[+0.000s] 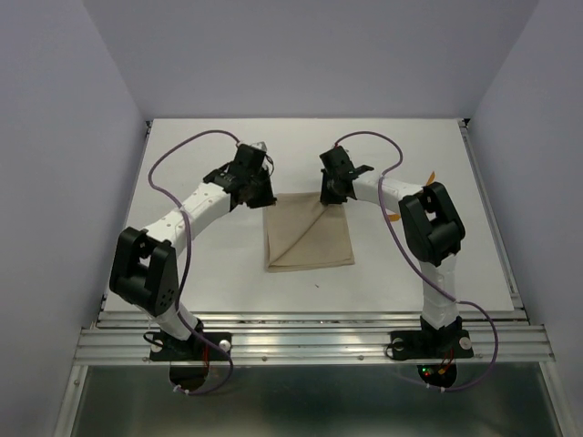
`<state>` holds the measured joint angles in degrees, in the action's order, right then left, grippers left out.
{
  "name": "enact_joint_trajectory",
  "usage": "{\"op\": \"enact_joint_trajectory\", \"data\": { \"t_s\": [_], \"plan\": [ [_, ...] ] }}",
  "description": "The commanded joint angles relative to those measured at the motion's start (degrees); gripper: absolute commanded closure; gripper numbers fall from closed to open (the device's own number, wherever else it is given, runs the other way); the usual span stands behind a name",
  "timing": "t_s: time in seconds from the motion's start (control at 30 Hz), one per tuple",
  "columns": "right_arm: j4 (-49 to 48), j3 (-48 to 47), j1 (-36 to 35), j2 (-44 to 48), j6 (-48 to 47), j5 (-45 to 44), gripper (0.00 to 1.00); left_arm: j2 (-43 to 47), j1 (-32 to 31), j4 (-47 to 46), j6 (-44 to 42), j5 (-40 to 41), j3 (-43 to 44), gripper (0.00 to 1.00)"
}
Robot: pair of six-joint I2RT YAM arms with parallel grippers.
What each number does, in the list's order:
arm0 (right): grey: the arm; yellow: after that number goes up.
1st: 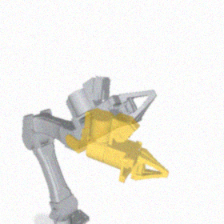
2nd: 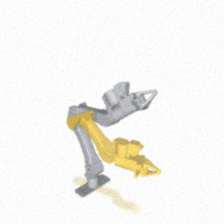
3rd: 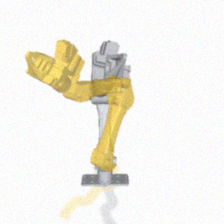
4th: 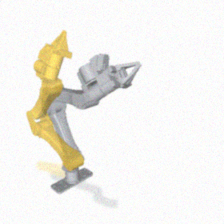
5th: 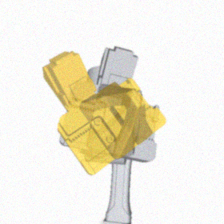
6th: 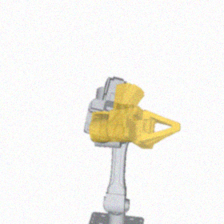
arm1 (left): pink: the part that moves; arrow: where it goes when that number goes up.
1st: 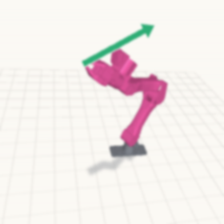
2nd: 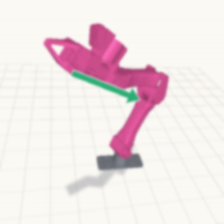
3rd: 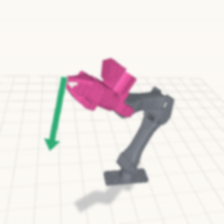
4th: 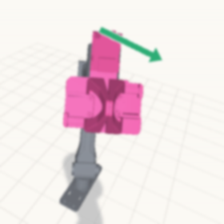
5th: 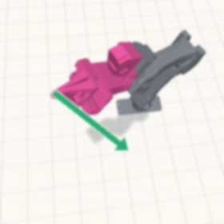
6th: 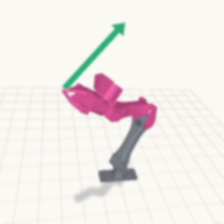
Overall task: Fold the napkin into a case and place the utensils inside
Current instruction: Smooth out the upper triangle-folded napkin at the center of the board.
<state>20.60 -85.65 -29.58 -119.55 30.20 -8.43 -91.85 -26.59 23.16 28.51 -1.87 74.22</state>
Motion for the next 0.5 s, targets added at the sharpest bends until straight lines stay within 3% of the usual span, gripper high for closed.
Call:
{"op": "enact_joint_trajectory", "data": {
  "t_s": [0.0, 0.47],
  "plan": [
    [-0.9, 1.1, 0.4, 0.8, 0.0, 1.0, 0.77, 1.8, -3.0, -7.1, 4.0, -10.3, -9.2, 0.99],
    [-1.0, 1.2, 0.4, 1.0, 0.4, 1.5, 0.77, 1.1, -6.1, -8.7, 3.6, -11.4, -21.4, 1.00]
  ]
}}
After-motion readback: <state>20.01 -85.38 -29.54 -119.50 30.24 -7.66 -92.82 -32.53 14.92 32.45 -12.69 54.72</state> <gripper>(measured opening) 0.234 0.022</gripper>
